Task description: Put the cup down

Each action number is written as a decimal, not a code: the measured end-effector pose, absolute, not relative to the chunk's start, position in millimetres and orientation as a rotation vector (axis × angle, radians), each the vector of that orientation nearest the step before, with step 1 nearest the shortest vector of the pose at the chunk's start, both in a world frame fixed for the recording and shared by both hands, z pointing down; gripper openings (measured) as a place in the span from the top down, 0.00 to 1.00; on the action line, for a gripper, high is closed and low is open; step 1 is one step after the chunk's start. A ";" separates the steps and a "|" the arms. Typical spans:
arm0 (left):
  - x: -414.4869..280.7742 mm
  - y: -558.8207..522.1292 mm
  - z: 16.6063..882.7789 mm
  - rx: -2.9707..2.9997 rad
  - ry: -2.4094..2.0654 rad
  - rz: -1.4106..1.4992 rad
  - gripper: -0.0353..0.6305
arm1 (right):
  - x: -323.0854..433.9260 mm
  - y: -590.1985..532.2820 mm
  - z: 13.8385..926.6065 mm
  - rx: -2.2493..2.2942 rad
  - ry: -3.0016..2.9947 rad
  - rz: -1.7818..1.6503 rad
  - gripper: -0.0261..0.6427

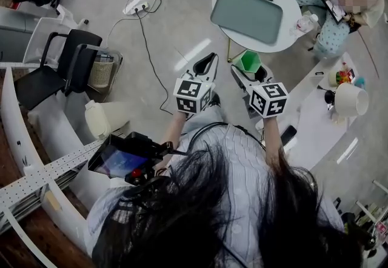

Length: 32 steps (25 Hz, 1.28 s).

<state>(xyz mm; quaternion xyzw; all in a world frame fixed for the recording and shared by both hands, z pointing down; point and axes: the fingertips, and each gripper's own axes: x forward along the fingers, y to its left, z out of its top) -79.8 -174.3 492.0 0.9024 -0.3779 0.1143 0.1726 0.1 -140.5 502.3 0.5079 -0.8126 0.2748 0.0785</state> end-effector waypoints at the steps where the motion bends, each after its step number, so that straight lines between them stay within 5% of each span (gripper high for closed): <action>1: -80.3 -177.8 492.9 2.561 -1.066 0.326 0.90 | -1.1 -143.8 502.9 1.524 -2.430 0.823 0.49; 32: -87.1 -226.0 508.0 2.504 -1.106 0.358 0.90 | 2.4 -201.1 513.1 1.491 -2.417 0.810 0.49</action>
